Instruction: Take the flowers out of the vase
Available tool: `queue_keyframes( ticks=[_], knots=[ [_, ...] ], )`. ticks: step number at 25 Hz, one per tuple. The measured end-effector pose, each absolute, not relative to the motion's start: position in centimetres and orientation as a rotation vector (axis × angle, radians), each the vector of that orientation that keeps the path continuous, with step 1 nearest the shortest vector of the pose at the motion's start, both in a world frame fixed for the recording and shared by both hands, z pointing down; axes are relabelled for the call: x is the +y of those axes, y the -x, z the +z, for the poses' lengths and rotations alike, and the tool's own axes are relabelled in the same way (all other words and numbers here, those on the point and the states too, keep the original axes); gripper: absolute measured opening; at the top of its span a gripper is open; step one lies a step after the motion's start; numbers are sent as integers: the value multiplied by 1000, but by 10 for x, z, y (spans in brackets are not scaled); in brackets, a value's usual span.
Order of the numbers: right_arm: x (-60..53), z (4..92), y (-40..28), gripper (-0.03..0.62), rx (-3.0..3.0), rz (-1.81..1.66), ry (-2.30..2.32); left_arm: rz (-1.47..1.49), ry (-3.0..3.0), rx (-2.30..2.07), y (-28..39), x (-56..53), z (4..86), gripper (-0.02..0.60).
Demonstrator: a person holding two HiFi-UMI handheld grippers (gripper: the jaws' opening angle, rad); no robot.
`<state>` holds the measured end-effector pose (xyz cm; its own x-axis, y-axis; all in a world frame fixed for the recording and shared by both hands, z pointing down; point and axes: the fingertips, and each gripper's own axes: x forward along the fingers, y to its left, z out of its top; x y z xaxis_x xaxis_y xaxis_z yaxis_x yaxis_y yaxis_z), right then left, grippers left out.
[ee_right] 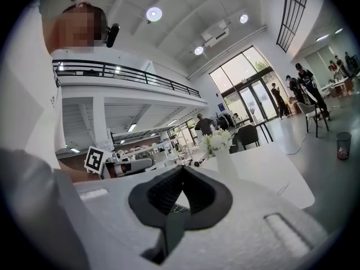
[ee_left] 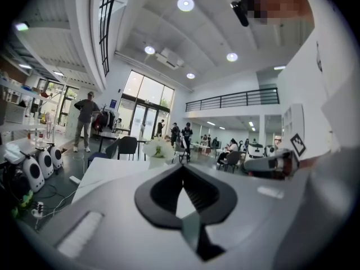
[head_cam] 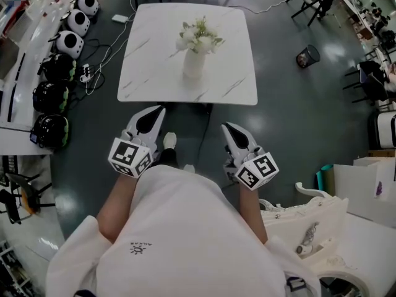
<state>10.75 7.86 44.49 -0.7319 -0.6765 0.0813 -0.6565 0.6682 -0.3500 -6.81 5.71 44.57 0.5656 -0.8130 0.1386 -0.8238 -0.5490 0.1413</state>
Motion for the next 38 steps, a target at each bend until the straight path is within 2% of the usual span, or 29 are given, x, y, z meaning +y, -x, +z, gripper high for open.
queue_keyframes(
  ticks=[21, 38],
  knots=[
    [-47, 436, -88, 0, 2747, -540, 1272, 116, -2692, -1177, 77, -84, 447, -11],
    [-95, 430, -47, 0, 2657, -494, 1383, 100, -2723, -1019, 123, -136, 464, -11]
  ],
)
